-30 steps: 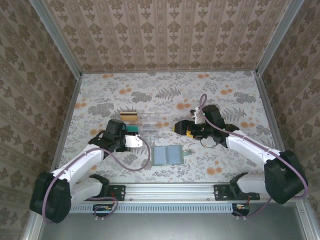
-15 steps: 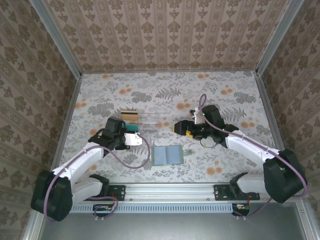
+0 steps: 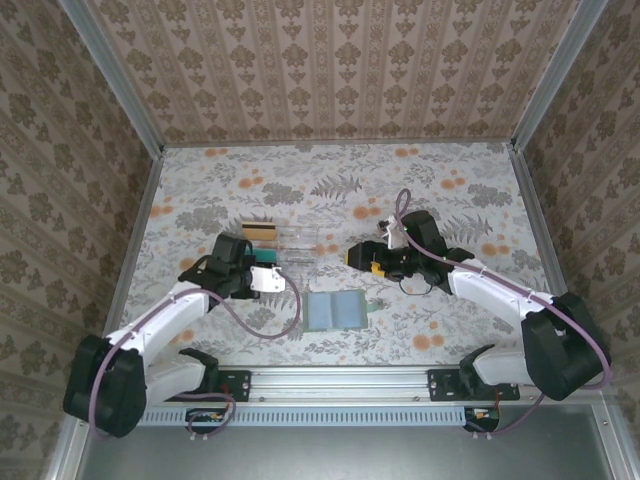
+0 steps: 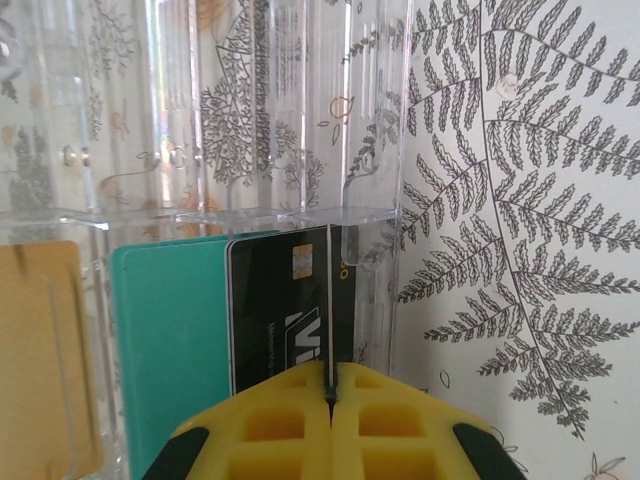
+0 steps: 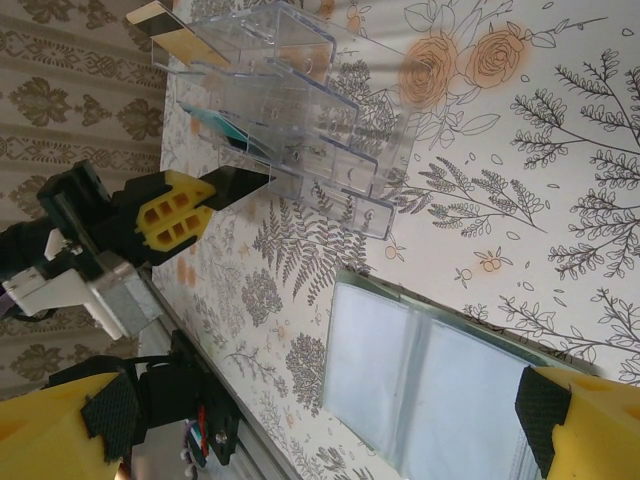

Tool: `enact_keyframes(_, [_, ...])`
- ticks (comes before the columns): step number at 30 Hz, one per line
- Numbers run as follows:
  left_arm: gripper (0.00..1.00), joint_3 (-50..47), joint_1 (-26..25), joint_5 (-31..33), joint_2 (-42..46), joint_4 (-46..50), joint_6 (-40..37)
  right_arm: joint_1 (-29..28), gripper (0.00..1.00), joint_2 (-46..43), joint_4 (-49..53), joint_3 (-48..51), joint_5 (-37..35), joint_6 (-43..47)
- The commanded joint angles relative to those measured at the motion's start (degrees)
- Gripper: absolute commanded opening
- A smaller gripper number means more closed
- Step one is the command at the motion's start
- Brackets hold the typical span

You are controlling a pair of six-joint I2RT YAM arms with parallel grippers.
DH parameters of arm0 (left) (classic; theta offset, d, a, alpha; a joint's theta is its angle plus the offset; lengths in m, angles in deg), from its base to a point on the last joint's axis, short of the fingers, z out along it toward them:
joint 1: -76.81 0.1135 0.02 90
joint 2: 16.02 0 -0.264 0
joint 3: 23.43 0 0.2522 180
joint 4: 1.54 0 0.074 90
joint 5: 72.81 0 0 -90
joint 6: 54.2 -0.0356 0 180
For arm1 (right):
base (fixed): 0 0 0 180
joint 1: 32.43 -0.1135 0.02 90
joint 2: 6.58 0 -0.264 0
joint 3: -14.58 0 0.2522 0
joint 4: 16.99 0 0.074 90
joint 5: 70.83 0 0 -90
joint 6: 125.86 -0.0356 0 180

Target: Take the credit cards out of the card holder

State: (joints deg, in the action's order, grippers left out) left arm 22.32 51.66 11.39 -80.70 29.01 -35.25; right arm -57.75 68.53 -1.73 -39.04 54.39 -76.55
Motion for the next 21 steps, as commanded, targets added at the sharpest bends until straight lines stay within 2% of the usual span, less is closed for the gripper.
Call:
enact_keyframes(1, [0.00, 1.96, 0.62, -1.84, -2.28, -2.61, -1.82, 0.54, 1.00, -0.14, -0.68, -0.23, 1.27, -0.38])
enact_keyframes(8, [0.00, 2.29, 1.06, -2.22, -4.11, -3.12, -1.73, 0.95, 1.00, -0.32, -1.15, 0.39, 1.23, -0.53])
enact_keyframes(9, [0.10, 2.21, 1.03, -2.20, -4.15, -3.14, -1.73, 0.97, 1.00, -0.25, -1.28, 0.39, 1.27, -0.53])
enact_keyframes(10, [0.25, 2.11, 1.19, -2.13, -4.14, -3.25, -1.56, 0.98, 1.00, -0.07, -1.42, 0.39, 1.33, -0.60])
enact_keyframes(21, [0.29, 2.56, 2.03, -1.07, -3.85, -6.07, 2.43, 1.08, 1.00, 0.28, -2.05, 0.65, 1.79, -1.13])
